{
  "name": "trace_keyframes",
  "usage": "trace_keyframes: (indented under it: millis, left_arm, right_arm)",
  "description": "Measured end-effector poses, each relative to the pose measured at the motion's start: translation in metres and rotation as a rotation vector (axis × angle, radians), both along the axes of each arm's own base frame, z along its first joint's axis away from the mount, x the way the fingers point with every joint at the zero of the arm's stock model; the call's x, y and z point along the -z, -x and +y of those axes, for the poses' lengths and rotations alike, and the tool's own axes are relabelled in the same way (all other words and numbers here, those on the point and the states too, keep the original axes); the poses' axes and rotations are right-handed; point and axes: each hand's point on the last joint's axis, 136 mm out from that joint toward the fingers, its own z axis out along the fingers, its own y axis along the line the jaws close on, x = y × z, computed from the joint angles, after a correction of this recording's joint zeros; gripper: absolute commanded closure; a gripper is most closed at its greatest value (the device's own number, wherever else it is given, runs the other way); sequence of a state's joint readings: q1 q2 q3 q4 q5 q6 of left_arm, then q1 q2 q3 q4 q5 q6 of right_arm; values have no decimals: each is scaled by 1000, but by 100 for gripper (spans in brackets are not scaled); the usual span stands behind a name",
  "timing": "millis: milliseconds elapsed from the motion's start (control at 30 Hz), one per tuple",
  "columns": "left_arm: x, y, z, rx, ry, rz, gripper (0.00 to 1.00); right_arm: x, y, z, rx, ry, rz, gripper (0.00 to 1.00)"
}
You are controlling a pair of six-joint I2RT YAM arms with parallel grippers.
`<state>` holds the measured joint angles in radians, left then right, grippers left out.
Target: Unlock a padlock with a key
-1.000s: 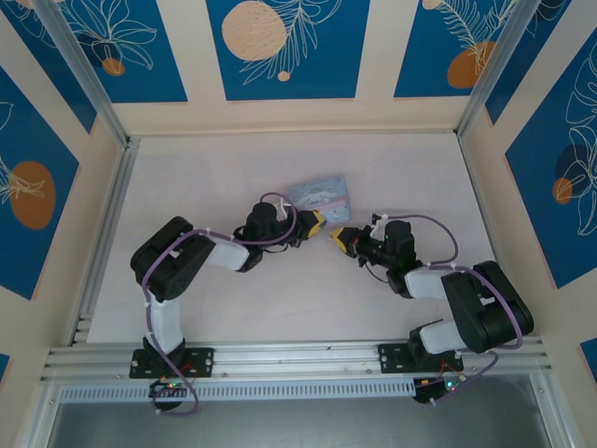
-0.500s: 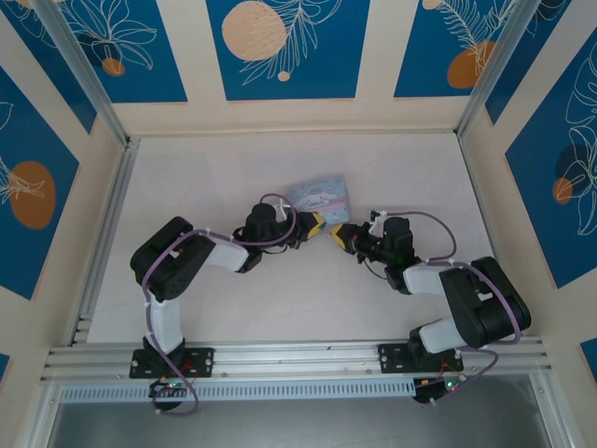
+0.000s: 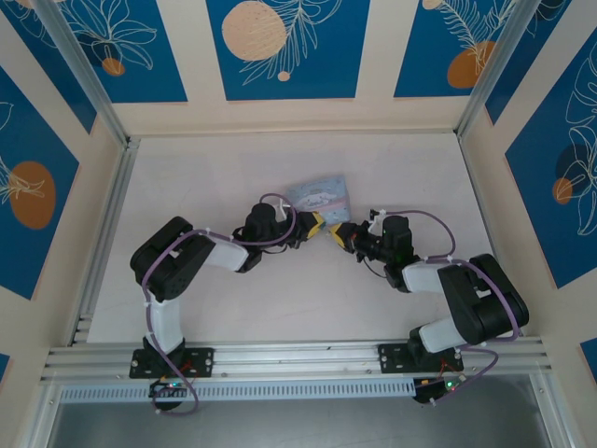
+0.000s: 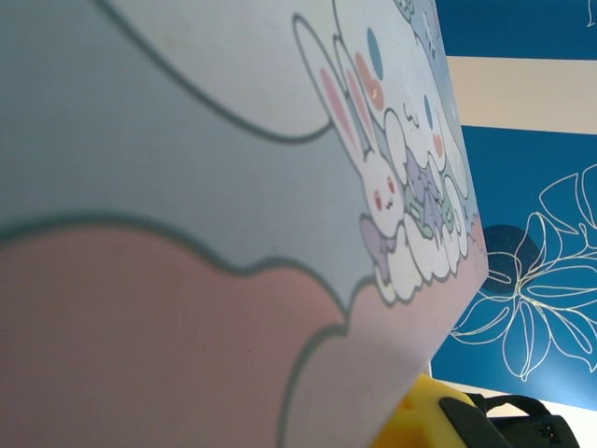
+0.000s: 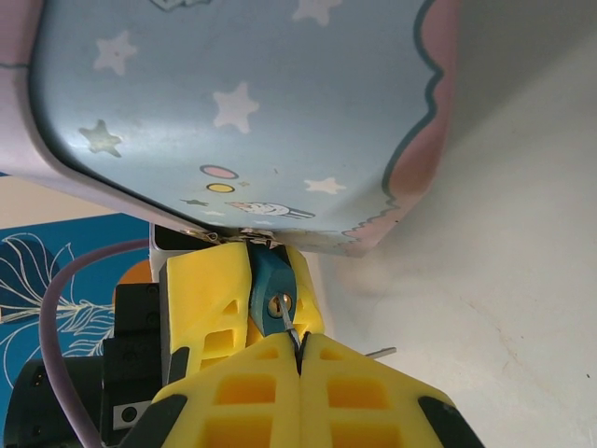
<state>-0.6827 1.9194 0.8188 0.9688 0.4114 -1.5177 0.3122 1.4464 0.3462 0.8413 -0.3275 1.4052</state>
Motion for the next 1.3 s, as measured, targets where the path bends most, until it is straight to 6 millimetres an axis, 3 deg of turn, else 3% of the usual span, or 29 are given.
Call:
trace_keyframes:
  millis: [900, 1300]
  left_arm:
    - [-2, -5, 5, -18, 14, 11, 100]
    - [-12, -10, 8, -33, 45, -13, 100]
  right_arm:
    - [2, -8, 11, -28, -5, -13, 100]
    - [-11, -12, 18, -49, -43, -28, 100]
